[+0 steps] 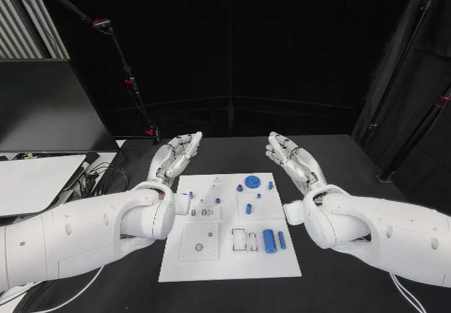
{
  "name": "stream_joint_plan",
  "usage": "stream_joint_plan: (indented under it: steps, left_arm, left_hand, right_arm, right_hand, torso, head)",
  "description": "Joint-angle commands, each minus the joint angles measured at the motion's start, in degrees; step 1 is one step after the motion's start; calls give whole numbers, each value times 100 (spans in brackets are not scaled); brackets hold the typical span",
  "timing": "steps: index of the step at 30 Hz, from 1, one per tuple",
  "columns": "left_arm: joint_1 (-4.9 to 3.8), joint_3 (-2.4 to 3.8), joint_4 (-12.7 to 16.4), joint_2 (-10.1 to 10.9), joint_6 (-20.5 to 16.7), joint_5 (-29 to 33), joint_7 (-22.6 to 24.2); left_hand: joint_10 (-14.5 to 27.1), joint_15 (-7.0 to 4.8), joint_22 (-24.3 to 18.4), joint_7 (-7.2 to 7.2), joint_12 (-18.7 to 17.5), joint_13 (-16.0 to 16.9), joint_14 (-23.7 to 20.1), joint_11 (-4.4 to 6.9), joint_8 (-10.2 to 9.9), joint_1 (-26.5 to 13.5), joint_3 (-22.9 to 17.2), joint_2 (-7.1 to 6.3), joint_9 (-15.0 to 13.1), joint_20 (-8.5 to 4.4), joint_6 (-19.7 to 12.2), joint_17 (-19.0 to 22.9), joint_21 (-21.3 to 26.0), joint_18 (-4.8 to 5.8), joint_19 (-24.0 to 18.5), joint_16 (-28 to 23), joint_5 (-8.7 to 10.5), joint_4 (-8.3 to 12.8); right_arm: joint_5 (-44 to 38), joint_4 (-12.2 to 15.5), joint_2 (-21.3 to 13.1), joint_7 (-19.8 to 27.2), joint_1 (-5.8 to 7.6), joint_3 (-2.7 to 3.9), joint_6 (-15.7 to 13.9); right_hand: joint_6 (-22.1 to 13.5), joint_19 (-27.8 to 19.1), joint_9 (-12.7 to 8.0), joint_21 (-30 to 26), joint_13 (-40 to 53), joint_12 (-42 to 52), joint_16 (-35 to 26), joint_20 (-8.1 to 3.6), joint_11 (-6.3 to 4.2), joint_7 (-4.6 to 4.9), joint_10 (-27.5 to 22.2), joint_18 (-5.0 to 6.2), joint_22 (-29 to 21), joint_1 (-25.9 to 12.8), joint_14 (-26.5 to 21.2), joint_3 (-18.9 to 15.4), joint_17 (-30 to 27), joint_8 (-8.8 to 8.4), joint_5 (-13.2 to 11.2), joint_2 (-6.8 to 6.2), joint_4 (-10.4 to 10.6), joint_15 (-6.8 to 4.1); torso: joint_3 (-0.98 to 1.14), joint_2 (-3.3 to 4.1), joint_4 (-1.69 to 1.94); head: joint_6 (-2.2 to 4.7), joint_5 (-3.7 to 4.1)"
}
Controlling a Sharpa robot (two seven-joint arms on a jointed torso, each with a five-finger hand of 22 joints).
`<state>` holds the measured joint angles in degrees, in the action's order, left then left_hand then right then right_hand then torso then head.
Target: Assemble the parts on the task board
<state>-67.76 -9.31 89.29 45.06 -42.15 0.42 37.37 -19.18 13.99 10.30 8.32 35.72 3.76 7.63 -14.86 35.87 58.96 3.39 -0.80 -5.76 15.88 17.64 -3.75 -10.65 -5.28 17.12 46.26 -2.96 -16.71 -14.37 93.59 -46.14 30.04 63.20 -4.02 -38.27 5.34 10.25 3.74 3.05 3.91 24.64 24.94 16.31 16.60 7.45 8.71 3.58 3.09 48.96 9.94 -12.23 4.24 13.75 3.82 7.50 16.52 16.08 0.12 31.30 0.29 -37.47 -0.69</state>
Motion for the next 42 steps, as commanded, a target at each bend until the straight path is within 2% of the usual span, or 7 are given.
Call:
stream_joint_plan:
  steps: [1,5,8,9,10,30,42]
  left_arm:
    - [-106,-82,-9,6,249,-31,1974]
    - [-197,-187,-16,11,294,-33,2258]
    - [-225,-219,-18,12,308,-34,2346]
    - [-227,-222,-18,12,309,-34,2353]
    - [-228,-222,-16,5,337,-34,2315]
    - [-230,-222,-82,-35,358,-34,2287]
    - [-244,-220,-79,-28,333,-34,2273]
  left_hand:
    - [-26,20,7,863,22,4,1,-6,23,37,1,1,-5,-9,23,-4,-20,-41,45,34,-20,-19]
    - [-26,20,7,863,22,4,1,-6,23,37,1,1,-5,-9,23,-4,-20,-41,45,34,-20,-19]
    - [-24,23,7,863,23,4,1,-7,22,36,3,2,-2,-7,15,-4,-21,-40,43,35,-20,-20]
    - [-22,24,7,863,23,4,1,-7,22,36,3,2,-1,-6,12,-4,-21,-40,43,36,-20,-20]
    - [-22,25,8,863,23,4,1,-7,22,36,3,3,0,-6,11,-4,-22,-40,45,36,-20,-20]
    - [-21,42,17,864,33,5,5,-11,33,32,3,34,7,7,-1,-5,-36,-34,54,44,-20,-19]
    - [-35,47,27,864,51,7,19,-11,63,41,7,51,9,14,20,-6,-53,-36,68,56,-19,-15]
  right_arm:
    - [-834,55,-16,183,41,-24,425]
    - [-928,72,-22,194,56,-41,465]
    - [-928,72,-22,194,56,-41,465]
    - [-928,72,-22,194,56,-41,465]
    - [-928,-6,-35,166,55,-41,483]
    - [-927,-44,-59,124,56,-40,644]
    - [-1011,-78,-117,42,82,-32,948]
  right_hand:
    - [41,13,5,26,5,24,17,26,22,1000,-1,63,10,42,2,5,3,23,20,5,25,24]
    - [41,13,5,26,5,24,17,26,22,1000,-1,63,10,42,2,5,3,23,20,5,25,24]
    - [41,13,5,26,5,24,17,26,22,1000,-1,63,10,42,2,5,3,23,20,5,25,24]
    - [41,13,5,26,5,24,17,26,22,1000,-1,63,10,42,2,5,3,23,20,5,25,24]
    - [41,13,5,26,5,24,17,26,22,1000,-1,63,10,42,2,5,3,23,20,5,25,24]
    - [37,22,3,33,10,92,66,26,22,999,22,65,14,53,12,15,4,36,8,16,27,23]
    - [-8,264,-16,158,11,342,554,20,25,992,91,94,95,119,353,23,41,107,-16,31,27,-6]
  torso:
    - [1,1,2]
    - [1,1,2]
    - [1,1,2]
    - [1,1,2]
    - [-1,1,0]
    - [1,24,19]
    - [7,317,88]
  head:
    - [0,0]
    - [0,0]
    - [0,0]
    - [0,0]
    - [-131,13]
    - [-238,22]
    - [-253,-27]
